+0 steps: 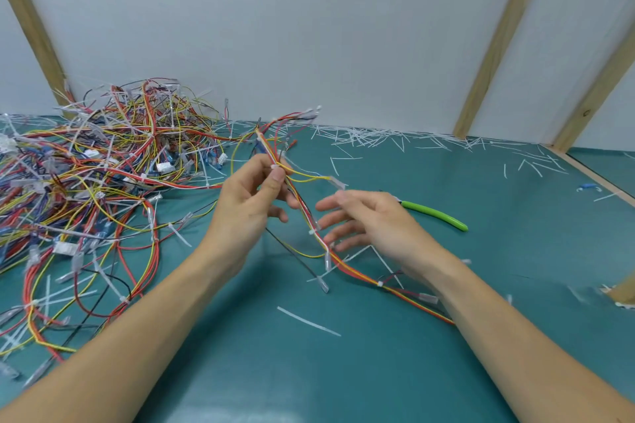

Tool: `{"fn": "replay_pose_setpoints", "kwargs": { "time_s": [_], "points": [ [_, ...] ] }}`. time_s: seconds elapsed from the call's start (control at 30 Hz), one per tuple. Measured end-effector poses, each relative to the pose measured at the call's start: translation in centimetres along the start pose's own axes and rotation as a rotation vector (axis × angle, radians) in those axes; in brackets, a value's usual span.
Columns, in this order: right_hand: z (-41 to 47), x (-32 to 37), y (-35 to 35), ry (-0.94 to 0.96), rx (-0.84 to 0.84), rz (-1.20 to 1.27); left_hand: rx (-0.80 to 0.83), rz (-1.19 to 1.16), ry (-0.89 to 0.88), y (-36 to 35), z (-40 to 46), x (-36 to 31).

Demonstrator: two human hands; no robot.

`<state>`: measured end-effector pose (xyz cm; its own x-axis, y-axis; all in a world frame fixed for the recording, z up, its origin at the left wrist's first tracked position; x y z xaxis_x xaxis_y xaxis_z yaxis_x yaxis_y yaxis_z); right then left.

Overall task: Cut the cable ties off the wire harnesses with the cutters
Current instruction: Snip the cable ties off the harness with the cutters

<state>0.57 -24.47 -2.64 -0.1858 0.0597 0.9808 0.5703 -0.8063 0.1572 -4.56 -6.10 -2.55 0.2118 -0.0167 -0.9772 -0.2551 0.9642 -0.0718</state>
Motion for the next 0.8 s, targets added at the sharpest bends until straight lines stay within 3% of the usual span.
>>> {"fn": "replay_pose_setpoints", "kwargs": {
  "time_s": [0.17, 0.3, 0.43, 0.63, 0.8],
  "points": [
    [-0.6, -0.1, -0.5, 0.034, 0.161, -0.195, -0.077, -0.133, 0.053, 0.6, 0.2, -0.3],
    [-0.7, 0.2, -0.4, 0.059, 0.166, -0.119, -0.123, -0.122, 0.084, 0.7, 0.2, -0.3],
    [-0.8, 0.3, -0.4, 0.06, 0.166, 0.037, -0.035, -0.068, 0.122, 0.5, 0.2, -0.3],
    [-0.6, 0.5, -0.2, 0.064, 0.206, 0.266, 0.286, 0.002, 0.172, -0.9, -0.6, 0.2],
    [-0.5, 0.2, -0.1, 0.068, 0.202, 0.157, 0.204, -0.006, 0.172, -0.7, -0.5, 0.2]
  ]
}}
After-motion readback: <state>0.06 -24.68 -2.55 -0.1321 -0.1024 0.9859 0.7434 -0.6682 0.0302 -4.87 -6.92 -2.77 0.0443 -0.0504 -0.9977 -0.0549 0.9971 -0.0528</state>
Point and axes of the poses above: each hand's wrist, its own z-axis towards the middle knuckle, its own y-axis out of the back of the hand, x = y × z, the point moved 2 cm from there along z, towards the middle knuckle, and after that the axes turned 10 degrees about y, right-handed, at the moved point
